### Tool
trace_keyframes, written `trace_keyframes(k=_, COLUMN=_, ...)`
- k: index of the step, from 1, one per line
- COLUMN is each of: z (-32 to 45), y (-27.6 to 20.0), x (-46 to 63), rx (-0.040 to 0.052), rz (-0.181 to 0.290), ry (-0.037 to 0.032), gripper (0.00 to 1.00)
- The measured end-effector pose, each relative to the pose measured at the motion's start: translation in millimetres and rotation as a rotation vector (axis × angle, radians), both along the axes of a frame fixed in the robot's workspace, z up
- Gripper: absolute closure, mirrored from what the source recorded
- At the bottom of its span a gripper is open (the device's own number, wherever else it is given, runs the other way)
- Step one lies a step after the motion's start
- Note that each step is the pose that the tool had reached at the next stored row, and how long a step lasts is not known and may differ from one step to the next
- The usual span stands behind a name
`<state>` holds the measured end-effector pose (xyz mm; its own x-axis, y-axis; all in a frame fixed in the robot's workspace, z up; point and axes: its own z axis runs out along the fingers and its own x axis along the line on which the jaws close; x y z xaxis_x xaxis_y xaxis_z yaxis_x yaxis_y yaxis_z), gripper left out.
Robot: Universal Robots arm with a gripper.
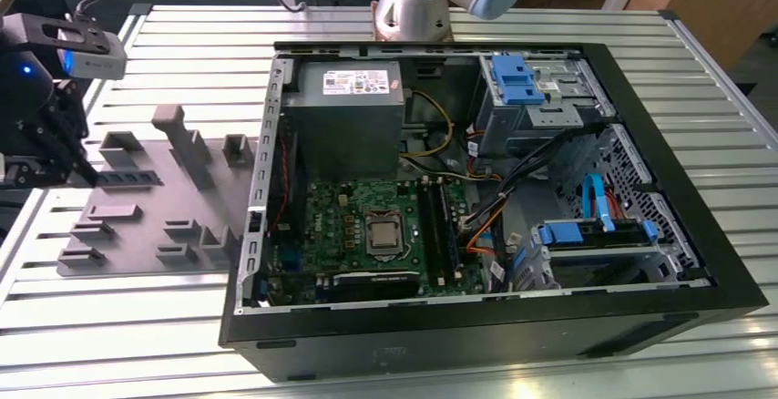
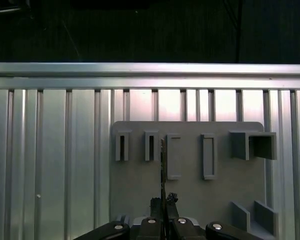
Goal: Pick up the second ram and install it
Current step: 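Pick up the second ram and move it above second insertion slot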
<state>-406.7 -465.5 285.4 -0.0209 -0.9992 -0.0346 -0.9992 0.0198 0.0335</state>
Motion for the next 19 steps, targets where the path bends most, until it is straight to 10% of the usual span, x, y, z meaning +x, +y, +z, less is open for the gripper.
trace_keyframes(k=19, z=13.7, y=1.1, x=0.0, rx=-0.0013, rz=0.0, ry=0.0, gripper=0.86)
